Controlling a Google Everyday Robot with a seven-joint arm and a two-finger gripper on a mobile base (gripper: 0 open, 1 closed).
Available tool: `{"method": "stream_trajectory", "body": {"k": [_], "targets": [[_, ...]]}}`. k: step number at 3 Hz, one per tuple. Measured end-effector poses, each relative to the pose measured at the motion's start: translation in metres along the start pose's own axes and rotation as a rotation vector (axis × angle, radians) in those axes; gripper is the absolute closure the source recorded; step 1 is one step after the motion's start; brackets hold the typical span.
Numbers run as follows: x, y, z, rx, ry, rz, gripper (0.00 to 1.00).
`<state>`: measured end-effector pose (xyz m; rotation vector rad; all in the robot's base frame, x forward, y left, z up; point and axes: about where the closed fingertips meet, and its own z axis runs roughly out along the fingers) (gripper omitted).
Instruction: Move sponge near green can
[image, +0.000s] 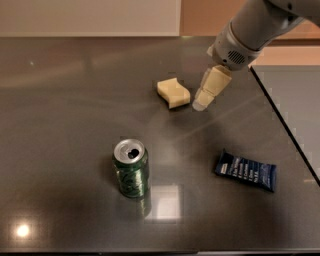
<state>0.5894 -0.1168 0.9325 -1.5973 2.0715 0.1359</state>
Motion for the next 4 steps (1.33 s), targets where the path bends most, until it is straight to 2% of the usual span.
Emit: {"method": "stream_trajectory", "body": {"k": [1, 3, 4], "targets": [[-0.015, -0.013, 0.030, -0.018, -0.018, 0.010, 0.00], [-0.029, -0.024, 0.081, -0.060, 0.016, 0.011, 0.00], [-0.027, -0.025, 0.107, -0.086, 0.057, 0.015, 0.00]]}}
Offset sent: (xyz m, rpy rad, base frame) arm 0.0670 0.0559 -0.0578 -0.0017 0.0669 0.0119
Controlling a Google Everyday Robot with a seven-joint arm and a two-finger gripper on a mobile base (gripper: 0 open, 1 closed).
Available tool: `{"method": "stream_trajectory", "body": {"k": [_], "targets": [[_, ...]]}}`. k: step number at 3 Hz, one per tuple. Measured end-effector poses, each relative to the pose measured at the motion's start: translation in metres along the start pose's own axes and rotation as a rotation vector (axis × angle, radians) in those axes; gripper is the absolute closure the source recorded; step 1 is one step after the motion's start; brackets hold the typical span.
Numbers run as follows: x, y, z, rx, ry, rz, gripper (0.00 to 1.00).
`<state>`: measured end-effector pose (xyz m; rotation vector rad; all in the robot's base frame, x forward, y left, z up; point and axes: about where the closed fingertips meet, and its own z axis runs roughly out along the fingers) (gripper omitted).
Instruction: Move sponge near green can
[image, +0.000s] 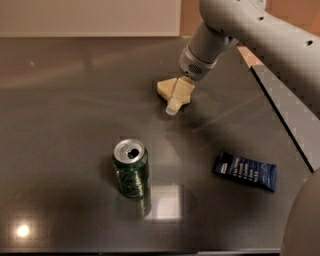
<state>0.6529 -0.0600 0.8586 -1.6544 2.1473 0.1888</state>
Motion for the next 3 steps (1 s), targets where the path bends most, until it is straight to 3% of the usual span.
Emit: {"method": "stream_trajectory", "body": {"k": [1, 2, 3], "targets": [[0.003, -0.001, 0.017, -0.019, 0.032, 0.005, 0.00], [0.003, 0.000, 0.027, -0.034, 0.047, 0.008, 0.16], [0.003, 0.002, 0.030, -0.044, 0.048, 0.009, 0.39]]}}
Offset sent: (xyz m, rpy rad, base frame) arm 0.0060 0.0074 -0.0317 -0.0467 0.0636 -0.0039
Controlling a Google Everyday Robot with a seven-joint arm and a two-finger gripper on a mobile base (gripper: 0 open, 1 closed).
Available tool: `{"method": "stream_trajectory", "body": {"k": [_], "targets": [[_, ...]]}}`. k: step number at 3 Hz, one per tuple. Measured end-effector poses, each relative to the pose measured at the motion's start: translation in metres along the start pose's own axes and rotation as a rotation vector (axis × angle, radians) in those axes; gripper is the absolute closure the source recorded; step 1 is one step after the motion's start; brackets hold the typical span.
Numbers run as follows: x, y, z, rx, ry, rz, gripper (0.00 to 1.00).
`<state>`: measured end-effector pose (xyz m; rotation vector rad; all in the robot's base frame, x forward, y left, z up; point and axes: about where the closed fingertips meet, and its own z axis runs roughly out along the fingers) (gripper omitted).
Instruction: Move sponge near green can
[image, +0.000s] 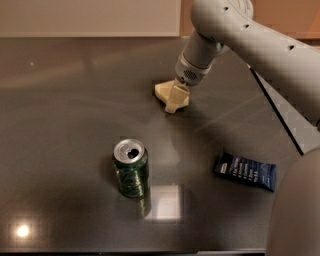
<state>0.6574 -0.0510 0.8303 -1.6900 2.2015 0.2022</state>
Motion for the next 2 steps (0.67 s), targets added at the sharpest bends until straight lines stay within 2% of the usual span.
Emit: {"method": "stream_trajectory", "body": {"k": [1, 2], "targets": [[0.001, 0.002, -0.003, -0.004, -0.007, 0.001, 0.62], [0.000, 0.020, -0.026, -0.017, -0.048, -0.028, 0.94]]}}
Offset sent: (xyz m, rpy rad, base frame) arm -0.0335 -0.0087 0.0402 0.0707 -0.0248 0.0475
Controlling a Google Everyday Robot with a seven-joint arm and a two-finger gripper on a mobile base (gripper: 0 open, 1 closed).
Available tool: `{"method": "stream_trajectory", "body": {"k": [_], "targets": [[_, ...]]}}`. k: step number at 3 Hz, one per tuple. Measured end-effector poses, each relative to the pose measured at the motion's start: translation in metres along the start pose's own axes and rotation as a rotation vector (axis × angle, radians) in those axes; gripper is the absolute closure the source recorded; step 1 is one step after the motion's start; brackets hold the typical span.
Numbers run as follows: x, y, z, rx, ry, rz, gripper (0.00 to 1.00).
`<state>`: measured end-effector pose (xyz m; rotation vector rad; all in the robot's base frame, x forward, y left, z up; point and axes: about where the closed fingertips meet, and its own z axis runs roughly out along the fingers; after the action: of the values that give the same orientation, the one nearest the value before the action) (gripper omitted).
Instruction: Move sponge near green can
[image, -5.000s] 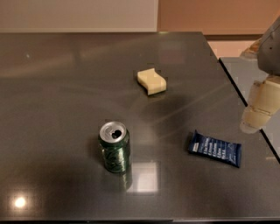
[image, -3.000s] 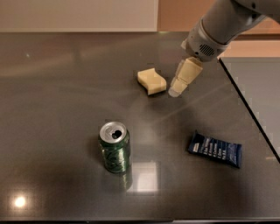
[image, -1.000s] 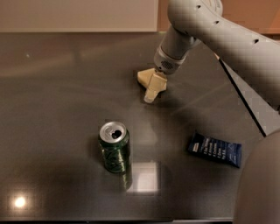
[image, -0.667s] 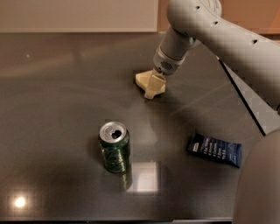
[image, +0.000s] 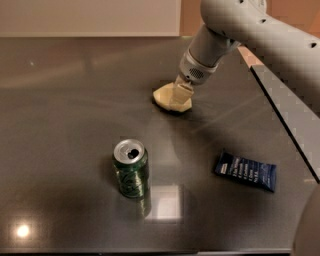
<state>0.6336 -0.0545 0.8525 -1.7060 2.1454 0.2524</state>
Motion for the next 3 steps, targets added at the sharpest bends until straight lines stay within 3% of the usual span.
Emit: {"method": "stream_trajectory", "body": {"k": [1, 3], "targets": [[0.000, 0.026, -0.023, -0.022, -0.036, -0.062, 1.00], [0.020, 0.103, -0.060, -0.117, -0.088, -0.147, 1.00]]}}
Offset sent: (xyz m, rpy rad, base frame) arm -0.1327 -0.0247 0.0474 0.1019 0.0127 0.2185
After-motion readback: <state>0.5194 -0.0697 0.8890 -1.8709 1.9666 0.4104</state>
